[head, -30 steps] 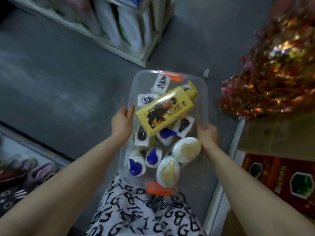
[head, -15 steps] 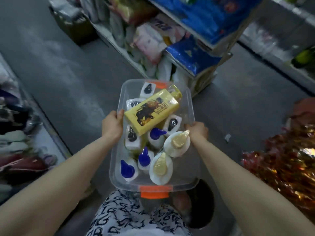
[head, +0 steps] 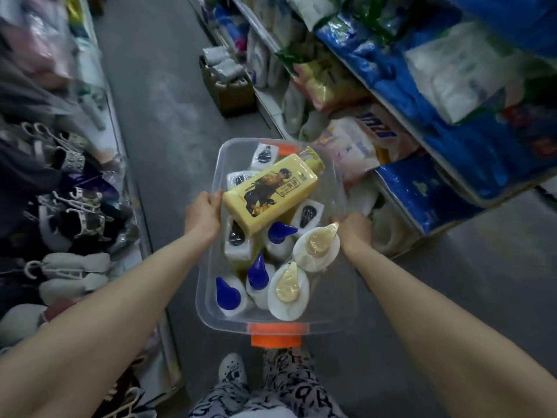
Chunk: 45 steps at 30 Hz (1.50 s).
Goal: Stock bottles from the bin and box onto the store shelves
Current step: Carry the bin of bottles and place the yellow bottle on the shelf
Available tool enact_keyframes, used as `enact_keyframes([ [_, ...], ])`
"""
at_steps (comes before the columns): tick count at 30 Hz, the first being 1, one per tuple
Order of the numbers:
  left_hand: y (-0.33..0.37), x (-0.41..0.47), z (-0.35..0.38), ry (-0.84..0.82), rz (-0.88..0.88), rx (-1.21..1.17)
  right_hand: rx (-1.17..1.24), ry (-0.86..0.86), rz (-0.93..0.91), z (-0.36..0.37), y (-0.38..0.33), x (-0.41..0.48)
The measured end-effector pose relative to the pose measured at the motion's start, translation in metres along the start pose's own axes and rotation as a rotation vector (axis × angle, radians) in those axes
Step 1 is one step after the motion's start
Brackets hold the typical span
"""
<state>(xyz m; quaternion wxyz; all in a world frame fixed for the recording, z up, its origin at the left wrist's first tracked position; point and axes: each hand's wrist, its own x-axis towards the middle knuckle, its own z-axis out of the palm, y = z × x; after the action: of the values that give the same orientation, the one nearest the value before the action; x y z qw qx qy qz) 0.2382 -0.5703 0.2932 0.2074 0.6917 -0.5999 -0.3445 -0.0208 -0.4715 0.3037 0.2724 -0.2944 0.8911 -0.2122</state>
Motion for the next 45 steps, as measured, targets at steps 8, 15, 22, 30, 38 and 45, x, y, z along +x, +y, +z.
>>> enact_keyframes([
  [8,0.028,0.111,-0.002,0.175,-0.143,-0.017,-0.082,-0.039,-0.301,0.022,-0.11,0.126],
  [15,0.053,0.207,-0.013,0.232,-0.228,0.009,-0.128,-0.11,-0.389,0.044,-0.212,0.217],
  [22,0.054,0.342,-0.024,0.194,-0.201,-0.086,-0.182,-0.135,-0.353,0.098,-0.313,0.307],
  [30,0.073,0.509,-0.051,0.162,-0.194,-0.097,-0.238,-0.124,-0.283,0.151,-0.428,0.407],
  [38,0.114,0.678,-0.066,0.274,-0.241,-0.052,-0.269,-0.213,-0.331,0.194,-0.576,0.548],
  [45,0.144,0.804,-0.096,0.389,-0.285,-0.097,-0.282,-0.256,-0.452,0.219,-0.712,0.63],
])
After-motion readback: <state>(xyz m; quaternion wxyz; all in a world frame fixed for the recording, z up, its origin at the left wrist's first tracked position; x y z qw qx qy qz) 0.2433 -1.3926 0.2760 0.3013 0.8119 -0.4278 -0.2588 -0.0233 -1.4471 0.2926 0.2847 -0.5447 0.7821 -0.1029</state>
